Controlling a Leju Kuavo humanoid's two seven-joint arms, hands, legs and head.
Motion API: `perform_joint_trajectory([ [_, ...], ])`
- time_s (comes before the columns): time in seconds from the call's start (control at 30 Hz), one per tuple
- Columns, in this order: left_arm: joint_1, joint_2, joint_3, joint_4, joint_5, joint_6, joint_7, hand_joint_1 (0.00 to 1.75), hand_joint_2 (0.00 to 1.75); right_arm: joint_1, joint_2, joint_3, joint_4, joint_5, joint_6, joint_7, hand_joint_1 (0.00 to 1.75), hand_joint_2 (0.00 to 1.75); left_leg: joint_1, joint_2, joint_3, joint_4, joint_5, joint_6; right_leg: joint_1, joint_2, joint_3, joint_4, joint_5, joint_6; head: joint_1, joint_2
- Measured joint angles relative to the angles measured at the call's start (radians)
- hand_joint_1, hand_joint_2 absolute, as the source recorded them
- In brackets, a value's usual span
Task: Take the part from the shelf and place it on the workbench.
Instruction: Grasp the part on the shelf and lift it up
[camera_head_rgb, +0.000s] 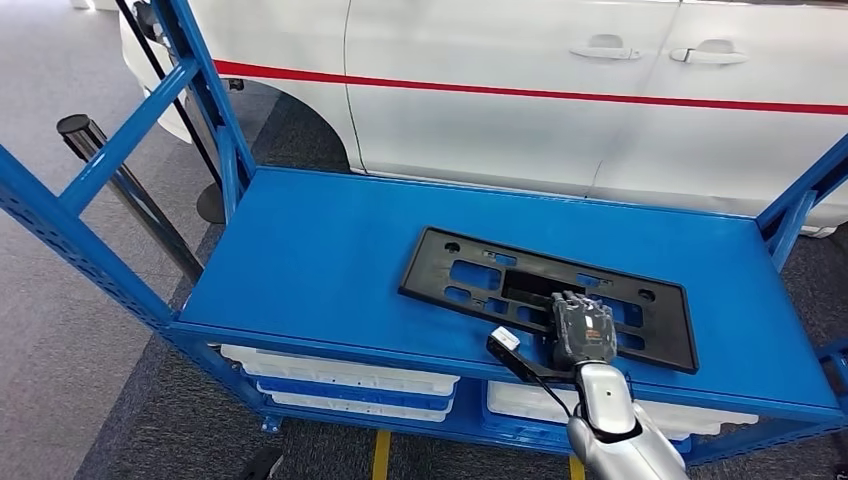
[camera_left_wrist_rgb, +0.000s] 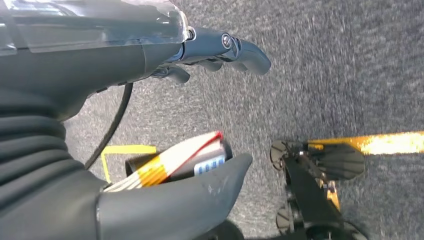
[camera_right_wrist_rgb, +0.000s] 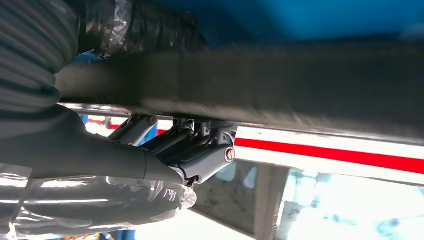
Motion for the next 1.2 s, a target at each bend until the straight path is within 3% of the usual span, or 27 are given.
perform_joint_trajectory([
  [0.13, 0.001, 0.020, 0.035, -0.006, 0.024, -0.008, -0.006, 0.00, 1.75, 0.001, 0.050, 0.022, -0.049, -0.012, -0.011, -0.031, 1.75, 1.75, 0.000, 0.002, -0.004, 0.000, 0.001, -0.003, 0.000, 0.002, -0.007, 0.005, 0.000, -0.001, 0.000, 0.000],
  [0.43, 0.007, 0.047, 0.065, -0.006, 0.016, -0.008, -0.007, 0.00, 1.75, 0.007, 0.043, 0.059, -0.358, -0.109, -0.022, -0.092, 1.75, 1.75, 0.000, -0.002, -0.014, 0.000, 0.004, -0.005, 0.000, 0.000, -0.020, 0.009, 0.000, -0.002, 0.000, 0.000],
  [0.53, 0.006, 0.046, 0.064, -0.006, -0.012, 0.001, -0.008, 0.00, 1.75, 0.021, -0.015, 0.055, -0.508, -0.126, -0.044, -0.088, 1.75, 1.75, -0.003, -0.003, -0.016, 0.007, -0.001, 0.003, -0.006, -0.002, -0.018, 0.003, 0.001, 0.002, 0.000, 0.000],
  [0.63, 0.009, 0.027, 0.057, -0.006, -0.049, 0.033, -0.012, 0.00, 1.75, 0.089, -0.130, 0.014, -0.680, -0.162, -0.089, -0.113, 1.75, 1.75, -0.004, -0.008, -0.013, 0.002, -0.001, 0.018, -0.009, -0.009, -0.008, -0.005, 0.000, 0.014, -0.001, 0.000],
  [0.7, 0.013, 0.011, 0.052, -0.006, -0.064, 0.044, -0.019, 0.00, 1.75, 0.145, -0.208, -0.035, -0.770, -0.176, -0.116, -0.142, 1.75, 1.75, 0.000, -0.008, -0.003, -0.015, 0.010, 0.030, -0.007, -0.011, -0.012, 0.017, -0.026, 0.017, 0.001, 0.000],
  [0.8, 0.015, -0.005, 0.042, -0.006, -0.074, 0.046, -0.026, 0.00, 1.75, 0.212, -0.287, -0.107, -0.860, -0.168, -0.129, -0.167, 1.75, 1.75, -0.002, 0.003, 0.000, -0.024, 0.018, 0.038, -0.004, -0.008, -0.083, 0.182, -0.131, 0.013, 0.004, 0.000],
  [0.83, 0.015, -0.008, 0.038, -0.006, -0.076, 0.046, -0.027, 0.00, 1.75, 0.232, -0.302, -0.123, -0.882, -0.160, -0.128, -0.170, 1.75, 1.75, -0.004, 0.005, -0.003, -0.022, 0.018, 0.038, -0.003, -0.008, -0.105, 0.235, -0.151, 0.013, 0.004, 0.000],
  [0.87, 0.014, -0.010, 0.035, -0.006, -0.078, 0.046, -0.027, 0.00, 1.75, 0.250, -0.317, -0.135, -0.900, -0.152, -0.126, -0.171, 1.75, 1.75, -0.005, 0.006, -0.006, -0.019, 0.018, 0.038, -0.003, -0.008, -0.113, 0.260, -0.152, 0.013, 0.004, 0.000],
  [0.9, 0.013, -0.012, 0.033, -0.006, -0.080, 0.046, -0.027, 0.00, 1.75, 0.266, -0.329, -0.146, -0.917, -0.145, -0.123, -0.172, 1.75, 1.75, -0.005, 0.006, -0.010, -0.015, 0.018, 0.037, -0.004, -0.008, -0.101, 0.247, -0.134, 0.013, 0.004, 0.000],
  [0.97, 0.013, -0.013, 0.030, -0.006, -0.085, 0.047, -0.026, 0.00, 1.75, 0.284, -0.351, -0.162, -0.943, -0.135, -0.118, -0.172, 1.75, 1.75, -0.004, 0.006, -0.018, -0.004, 0.016, 0.033, -0.007, -0.008, -0.035, 0.128, -0.080, 0.013, 0.004, 0.000],
  [1.03, 0.013, -0.014, 0.030, -0.007, -0.086, 0.048, -0.024, 0.00, 1.75, 0.292, -0.368, -0.171, -0.961, -0.128, -0.112, -0.172, 1.75, 1.75, -0.005, 0.003, -0.024, 0.005, 0.017, 0.021, -0.003, -0.004, 0.012, 0.042, -0.046, 0.005, 0.004, 0.000],
  [1.13, 0.016, -0.013, 0.030, -0.007, -0.085, 0.048, -0.022, 0.00, 1.75, 0.301, -0.384, -0.177, -0.980, -0.122, -0.101, -0.169, 1.75, 1.75, -0.007, -0.001, -0.031, 0.006, 0.027, -0.002, 0.005, -0.001, 0.006, 0.033, -0.035, -0.020, 0.003, 0.000],
  [1.2, 0.019, -0.013, 0.030, -0.007, -0.085, 0.048, -0.021, 0.00, 1.75, 0.304, -0.389, -0.178, -0.993, -0.119, -0.095, -0.165, 1.75, 1.75, -0.005, -0.001, -0.045, 0.023, 0.006, -0.014, 0.003, -0.004, -0.008, 0.028, -0.023, -0.040, 0.002, 0.000],
])
